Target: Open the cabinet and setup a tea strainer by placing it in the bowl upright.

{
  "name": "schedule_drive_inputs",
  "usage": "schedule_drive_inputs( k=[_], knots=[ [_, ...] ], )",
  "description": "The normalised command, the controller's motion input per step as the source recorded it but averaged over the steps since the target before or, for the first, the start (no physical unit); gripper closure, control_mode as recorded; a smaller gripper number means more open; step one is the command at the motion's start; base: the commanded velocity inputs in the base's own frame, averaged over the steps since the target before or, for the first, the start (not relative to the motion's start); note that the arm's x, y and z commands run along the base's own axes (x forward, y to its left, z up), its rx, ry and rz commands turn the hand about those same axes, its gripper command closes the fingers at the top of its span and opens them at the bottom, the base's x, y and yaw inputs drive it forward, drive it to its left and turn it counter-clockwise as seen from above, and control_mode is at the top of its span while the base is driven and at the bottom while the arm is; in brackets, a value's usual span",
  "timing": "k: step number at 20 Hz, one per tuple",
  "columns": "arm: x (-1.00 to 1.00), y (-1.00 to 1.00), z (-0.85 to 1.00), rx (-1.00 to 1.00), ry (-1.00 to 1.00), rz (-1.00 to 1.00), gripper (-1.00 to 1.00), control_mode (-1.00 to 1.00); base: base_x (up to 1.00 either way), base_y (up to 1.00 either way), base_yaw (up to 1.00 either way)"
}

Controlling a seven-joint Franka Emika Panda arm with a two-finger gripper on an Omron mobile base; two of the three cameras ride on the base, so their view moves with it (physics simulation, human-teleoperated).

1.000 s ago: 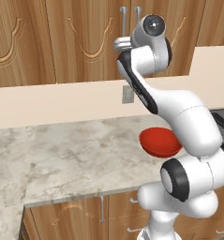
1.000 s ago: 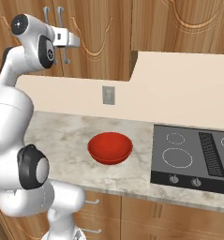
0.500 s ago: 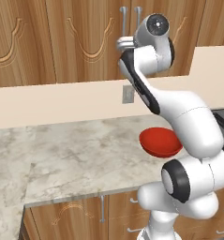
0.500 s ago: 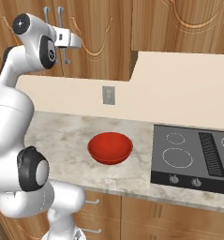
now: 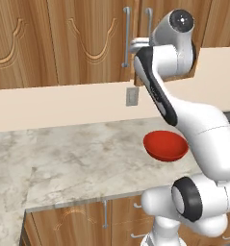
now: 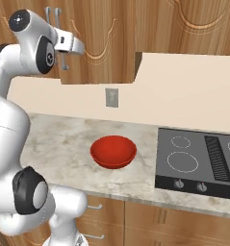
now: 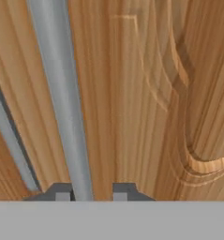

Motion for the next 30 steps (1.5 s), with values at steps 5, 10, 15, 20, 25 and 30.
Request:
schedule_drive_inputs(
  k=[5, 10, 15, 20, 25, 30],
  knots=[
    [-1.00, -0.58, 0.18, 0.07, 0.08, 0.00, 1.00, -1.00, 0.00, 0.00, 0.00],
    [-1.00, -0.92, 0.00, 0.16, 0.00, 0.01, 1.00, -1.00, 0.00, 0.00, 0.00],
    [-0.99, -0.94, -0.01, 0.07, -0.02, 0.01, 1.00, -1.00, 0.00, 0.00, 0.00],
    [-0.63, -0.13, 0.18, -0.02, 0.00, 0.00, 1.00, -1.00, 0.00, 0.00, 0.00],
    [-0.16, 0.79, 0.15, -0.21, 0.08, -0.08, -1.00, -1.00, 0.00, 0.00, 0.00],
    [0.01, 0.96, 0.04, -0.28, 0.23, -0.07, -1.00, -1.00, 0.00, 0.00, 0.00]
  ],
)
